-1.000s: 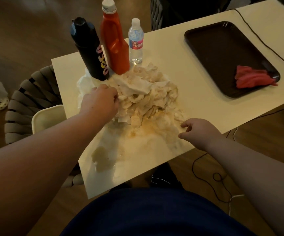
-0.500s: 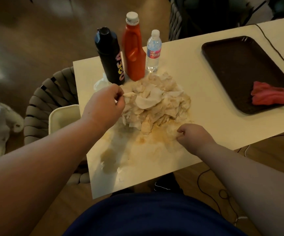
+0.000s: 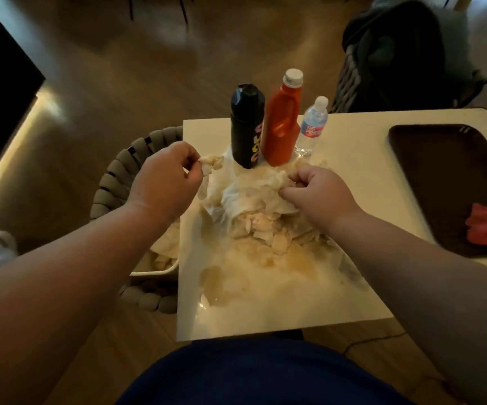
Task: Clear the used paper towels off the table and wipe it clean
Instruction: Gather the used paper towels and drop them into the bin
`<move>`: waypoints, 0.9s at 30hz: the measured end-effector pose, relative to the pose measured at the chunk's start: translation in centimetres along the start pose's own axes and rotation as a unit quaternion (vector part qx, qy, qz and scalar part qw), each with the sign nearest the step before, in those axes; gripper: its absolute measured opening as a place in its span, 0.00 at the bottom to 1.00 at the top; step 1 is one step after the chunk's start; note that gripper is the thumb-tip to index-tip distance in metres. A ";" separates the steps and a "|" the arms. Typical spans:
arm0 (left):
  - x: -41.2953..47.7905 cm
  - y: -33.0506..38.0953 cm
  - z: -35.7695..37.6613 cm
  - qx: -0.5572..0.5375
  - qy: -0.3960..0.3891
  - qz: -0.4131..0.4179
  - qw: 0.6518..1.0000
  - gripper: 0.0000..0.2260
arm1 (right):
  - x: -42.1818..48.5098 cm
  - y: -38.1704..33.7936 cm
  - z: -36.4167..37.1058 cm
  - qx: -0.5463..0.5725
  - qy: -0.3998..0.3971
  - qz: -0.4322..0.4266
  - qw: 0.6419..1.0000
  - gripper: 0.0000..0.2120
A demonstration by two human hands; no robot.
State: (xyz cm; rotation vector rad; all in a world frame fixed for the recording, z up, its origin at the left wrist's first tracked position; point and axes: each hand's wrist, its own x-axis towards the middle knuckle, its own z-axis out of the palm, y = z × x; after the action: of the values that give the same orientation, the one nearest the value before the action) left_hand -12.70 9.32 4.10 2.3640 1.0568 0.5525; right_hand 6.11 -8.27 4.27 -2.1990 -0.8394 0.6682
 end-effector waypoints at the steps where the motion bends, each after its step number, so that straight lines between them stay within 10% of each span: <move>1: -0.1 -0.6 -0.5 0.003 0.008 -0.010 1.000 0.05 | 0.3 -0.7 0.4 0.004 -0.007 -0.006 1.000 0.04; 12: -3.9 -9.9 -2.2 -0.005 0.017 -0.160 0.987 0.06 | 1.9 -3.4 5.9 0.002 -0.066 -0.024 0.997 0.14; 18: -4.4 -12.5 -0.2 0.051 -0.134 -0.220 0.965 0.28 | 2.1 -3.6 6.9 -0.016 -0.075 -0.026 0.997 0.16; 27: -3.5 -4.5 0.2 -0.052 -0.162 -0.054 0.984 0.37 | 1.2 -5.2 8.4 0.036 -0.150 -0.022 0.988 0.09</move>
State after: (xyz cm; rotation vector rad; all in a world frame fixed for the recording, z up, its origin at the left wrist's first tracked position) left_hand -17.41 9.18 0.77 2.1941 0.9748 0.1706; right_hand -0.52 -1.10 2.49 -2.0387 -0.9945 1.0091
